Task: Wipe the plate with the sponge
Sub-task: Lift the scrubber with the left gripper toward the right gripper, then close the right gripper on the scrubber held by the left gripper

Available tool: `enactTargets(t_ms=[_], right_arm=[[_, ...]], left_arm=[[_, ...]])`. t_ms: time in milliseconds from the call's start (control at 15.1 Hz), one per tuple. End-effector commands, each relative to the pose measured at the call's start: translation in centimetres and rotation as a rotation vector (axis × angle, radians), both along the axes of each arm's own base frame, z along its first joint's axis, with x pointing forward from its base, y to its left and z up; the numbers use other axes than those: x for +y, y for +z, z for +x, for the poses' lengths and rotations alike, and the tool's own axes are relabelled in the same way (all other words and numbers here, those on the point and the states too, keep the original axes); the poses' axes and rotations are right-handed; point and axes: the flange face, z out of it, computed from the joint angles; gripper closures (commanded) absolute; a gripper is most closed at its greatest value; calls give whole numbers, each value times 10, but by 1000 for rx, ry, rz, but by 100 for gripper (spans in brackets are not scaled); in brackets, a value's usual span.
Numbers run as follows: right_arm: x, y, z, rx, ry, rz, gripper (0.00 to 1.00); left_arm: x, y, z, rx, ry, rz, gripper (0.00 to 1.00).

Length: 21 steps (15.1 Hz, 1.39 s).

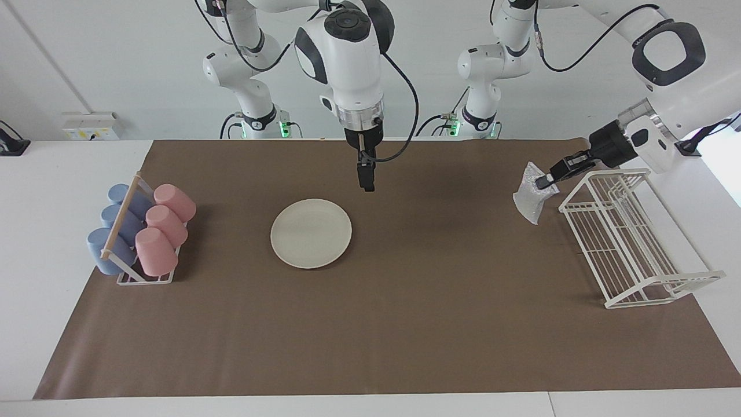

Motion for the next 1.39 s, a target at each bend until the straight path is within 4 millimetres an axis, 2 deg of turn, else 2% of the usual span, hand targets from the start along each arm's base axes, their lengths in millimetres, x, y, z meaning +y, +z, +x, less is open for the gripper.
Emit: enactTargets(t_ms=[0,265,463,596,794,1191,1324], right_arm=[[-2,-2,0,25,-16,-5,0],[-1,-3,-2,30,-12,-9,0],[-2,-4,-2,31,-12,-12,0],[-2,-4,-2,35,-10,-12,0],[-2,-4,-2,34,-10,-13,0],[-3,-4,-1,35,-12,-12,0],[-3,-4,-2,36,-11,-13,0]], left_arm=[[-13,-20,-29,30,69,-149,100],[-27,-54,-37,7,3,-362,100],[-48,-97,-50,-28,-92,-502,100],[-60,-118,-59,-38,-135,-571,100],[-69,-139,-65,-59,-150,-684,100],[-95,-154,-70,-103,-162,-818,100],[-114,-158,-74,-111,-134,-859,100]])
